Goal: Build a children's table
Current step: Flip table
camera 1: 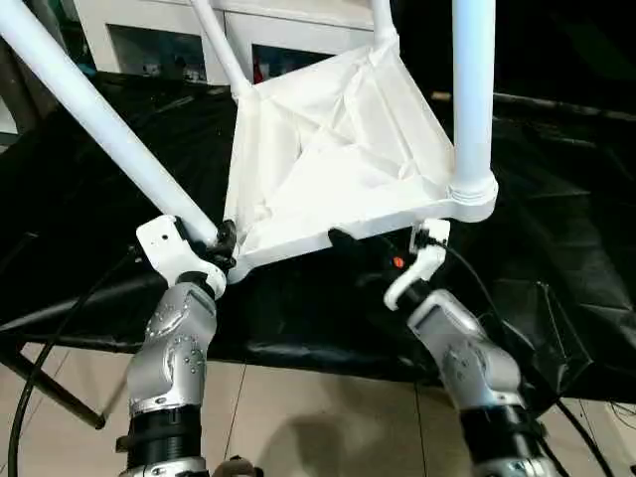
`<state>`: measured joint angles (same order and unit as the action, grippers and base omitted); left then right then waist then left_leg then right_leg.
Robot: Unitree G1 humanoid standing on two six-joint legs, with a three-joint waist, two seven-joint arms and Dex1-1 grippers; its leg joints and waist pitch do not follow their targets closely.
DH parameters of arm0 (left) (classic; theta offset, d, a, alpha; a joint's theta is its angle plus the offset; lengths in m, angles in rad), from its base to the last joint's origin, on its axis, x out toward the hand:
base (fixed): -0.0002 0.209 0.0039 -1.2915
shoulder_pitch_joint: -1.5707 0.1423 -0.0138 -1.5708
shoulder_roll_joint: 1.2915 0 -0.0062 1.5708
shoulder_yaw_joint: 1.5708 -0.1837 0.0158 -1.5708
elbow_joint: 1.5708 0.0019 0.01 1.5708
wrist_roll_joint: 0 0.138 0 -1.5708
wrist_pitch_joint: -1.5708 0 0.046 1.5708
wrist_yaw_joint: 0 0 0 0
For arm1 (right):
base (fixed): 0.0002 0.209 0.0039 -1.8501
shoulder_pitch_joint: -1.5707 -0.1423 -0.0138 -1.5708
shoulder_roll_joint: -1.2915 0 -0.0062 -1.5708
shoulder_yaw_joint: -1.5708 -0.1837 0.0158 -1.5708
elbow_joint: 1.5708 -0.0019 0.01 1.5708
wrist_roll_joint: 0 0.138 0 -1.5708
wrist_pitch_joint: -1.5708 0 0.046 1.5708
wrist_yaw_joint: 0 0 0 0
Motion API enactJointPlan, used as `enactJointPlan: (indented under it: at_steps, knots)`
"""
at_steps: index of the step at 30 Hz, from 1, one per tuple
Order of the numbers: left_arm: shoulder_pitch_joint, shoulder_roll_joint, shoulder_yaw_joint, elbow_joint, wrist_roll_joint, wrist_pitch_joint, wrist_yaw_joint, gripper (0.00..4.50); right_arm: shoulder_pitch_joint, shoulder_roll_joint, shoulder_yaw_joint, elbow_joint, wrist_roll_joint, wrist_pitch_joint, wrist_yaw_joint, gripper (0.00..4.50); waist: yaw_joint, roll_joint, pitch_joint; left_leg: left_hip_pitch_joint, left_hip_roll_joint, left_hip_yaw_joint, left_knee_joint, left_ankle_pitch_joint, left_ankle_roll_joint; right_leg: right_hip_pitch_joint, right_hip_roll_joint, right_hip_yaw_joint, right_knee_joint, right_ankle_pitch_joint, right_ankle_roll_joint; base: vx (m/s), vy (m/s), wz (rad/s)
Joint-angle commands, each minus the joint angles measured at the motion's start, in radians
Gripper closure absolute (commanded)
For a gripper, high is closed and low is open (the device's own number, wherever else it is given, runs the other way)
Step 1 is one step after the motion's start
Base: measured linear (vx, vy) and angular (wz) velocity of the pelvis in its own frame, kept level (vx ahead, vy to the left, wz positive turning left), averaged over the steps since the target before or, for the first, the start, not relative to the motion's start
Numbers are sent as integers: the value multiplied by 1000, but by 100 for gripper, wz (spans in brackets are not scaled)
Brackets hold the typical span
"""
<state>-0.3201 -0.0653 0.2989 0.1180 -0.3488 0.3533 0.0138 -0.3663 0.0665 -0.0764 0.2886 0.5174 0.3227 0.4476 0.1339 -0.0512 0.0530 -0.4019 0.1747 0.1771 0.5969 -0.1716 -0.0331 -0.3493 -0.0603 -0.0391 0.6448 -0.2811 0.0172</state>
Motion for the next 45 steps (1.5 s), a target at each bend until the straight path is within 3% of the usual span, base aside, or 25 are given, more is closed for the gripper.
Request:
enactJointPlan:
  at_steps: [1, 8, 10, 11, 14, 23, 29, 39, 41, 45]
  knots:
    - [12, -36, -6, 2, -51, 30, 4, 190, -40, 12, -30, 23, 24, -17, -32, 0, -3, 1, -60, 36, 67, -27, -75, -85, 7, 21, -91, 41, -67, 209, -166, 0, 0, 0]
    - [15, -48, -12, -16, -56, 39, 0, 191, -162, 78, -123, 234, 47, -88, -126, 0, -8, 4, -64, 35, 64, -25, -70, -41, 11, 24, -88, 39, -60, 272, -163, 0, 0, 0]
    - [16, -49, -15, -18, -56, 43, -1, 191, -181, 83, -138, 266, 55, -104, -124, 0, -7, 3, -63, 35, 66, -25, -71, -48, 10, 24, -89, 39, -60, 272, -158, 0, 0, 0]
    - [19, -52, -24, -23, -55, 51, -6, 191, -230, 94, -186, 337, 79, -137, -125, 0, -8, 3, -64, 35, 65, -25, -71, -57, 6, 24, -89, 39, -59, 263, -158, 0, 0, 0]
    - [24, -56, -30, -31, -54, 58, -6, 191, -265, 97, -221, 384, 98, -159, -132, 0, -11, 3, -64, 34, 66, -24, -71, -68, 5, 25, -90, 39, -60, 250, -164, 0, 0, 0]
    - [36, -54, -45, -49, -58, 86, -28, 191, -353, 88, -274, 525, 130, -215, -100, 0, -19, 2, -66, 32, 65, -22, -66, -45, 37, 27, -90, 37, -57, 267, -188, 0, 0, 0]
    - [45, -49, -62, -55, -62, 99, -54, 191, -388, 72, -289, 588, 131, -222, -68, 54, -20, 4, -67, 32, 65, -22, -63, -33, 52, 27, -90, 36, -56, 277, -207, 0, 0, 0]
    - [44, -48, -63, -55, -55, 107, -52, 191, -403, 64, -302, 630, 113, -247, -45, 136, -22, 9, -67, 32, 66, -22, -65, -49, 45, 27, -90, 36, -57, 263, -220, 0, 0, 0]
    - [42, -47, -57, -54, -68, 116, -61, 121, -407, 59, -308, 638, 111, -258, -44, 165, -22, 11, -68, 34, 67, -23, -65, -52, 43, 26, -90, 35, -56, 268, -222, 0, 0, 0]
    - [46, -44, -50, -62, -89, 126, -81, 108, -411, 50, -316, 643, 109, -274, -52, 188, -17, 13, -69, 37, 66, -20, -63, -47, 32, 23, -88, 35, -54, 274, -238, 0, 0, 0]
